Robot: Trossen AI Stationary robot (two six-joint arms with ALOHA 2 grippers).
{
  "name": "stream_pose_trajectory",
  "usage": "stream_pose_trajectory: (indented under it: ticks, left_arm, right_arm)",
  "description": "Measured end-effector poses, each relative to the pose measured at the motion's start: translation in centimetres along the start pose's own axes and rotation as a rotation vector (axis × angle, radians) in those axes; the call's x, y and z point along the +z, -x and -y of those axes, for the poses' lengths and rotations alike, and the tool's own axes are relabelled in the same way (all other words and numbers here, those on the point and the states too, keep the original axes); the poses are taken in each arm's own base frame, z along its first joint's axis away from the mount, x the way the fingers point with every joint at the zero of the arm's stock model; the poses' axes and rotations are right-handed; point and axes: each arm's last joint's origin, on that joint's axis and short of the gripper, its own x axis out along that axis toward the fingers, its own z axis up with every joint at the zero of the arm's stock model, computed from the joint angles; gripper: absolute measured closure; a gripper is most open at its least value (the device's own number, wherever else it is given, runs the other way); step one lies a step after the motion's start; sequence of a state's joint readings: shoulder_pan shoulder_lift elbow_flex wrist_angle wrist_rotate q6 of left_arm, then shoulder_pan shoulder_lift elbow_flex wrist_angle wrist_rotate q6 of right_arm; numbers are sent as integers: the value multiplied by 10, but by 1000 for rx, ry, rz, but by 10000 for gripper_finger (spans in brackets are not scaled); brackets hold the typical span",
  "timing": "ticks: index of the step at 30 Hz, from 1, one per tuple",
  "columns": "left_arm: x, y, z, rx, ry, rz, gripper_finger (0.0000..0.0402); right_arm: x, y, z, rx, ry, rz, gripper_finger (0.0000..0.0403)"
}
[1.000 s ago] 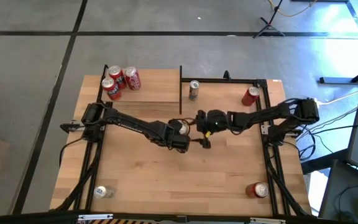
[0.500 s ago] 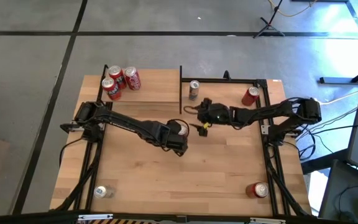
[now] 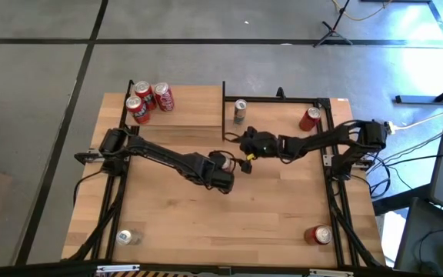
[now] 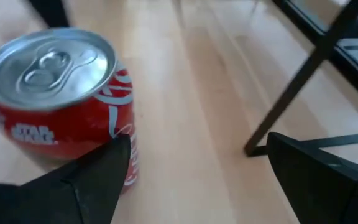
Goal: Place canned beverage on shelf
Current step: Put the red-white soda can on the shelf aligned with the other red-white soda can
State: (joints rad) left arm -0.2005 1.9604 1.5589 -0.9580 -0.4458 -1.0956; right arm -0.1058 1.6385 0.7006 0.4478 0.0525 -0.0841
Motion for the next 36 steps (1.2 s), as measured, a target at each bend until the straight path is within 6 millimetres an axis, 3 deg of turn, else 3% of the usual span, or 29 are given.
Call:
stream_pose_trajectory:
  ticks: [8, 13, 20, 24, 28, 33, 36]
  left_arm:
    - [-8, 6, -20, 148, -81, -148, 94]
    - [-2, 35, -31, 35, -89, -221, 94]
    - [33, 96, -46, -287, 211, -36, 94]
    - [45, 111, -44, -391, 344, 96, 94]
    - [47, 95, -43, -327, 556, 58, 94]
    - [45, 56, -32, -232, 582, -66, 94]
    - [48, 42, -29, -217, 591, -91, 94]
  right_arm:
    - [2, 3, -31, 160, 46, 15, 36]
    - [3, 7, -40, 212, 82, 4, 36]
    - [23, 44, -14, 59, 82, -24, 36]
    - [32, 74, 7, -15, 26, -38, 36]
    - [35, 97, 20, -52, -27, -54, 36]
    - [33, 113, 23, -61, -33, -98, 36]
    - [31, 116, 23, -57, -23, -123, 36]
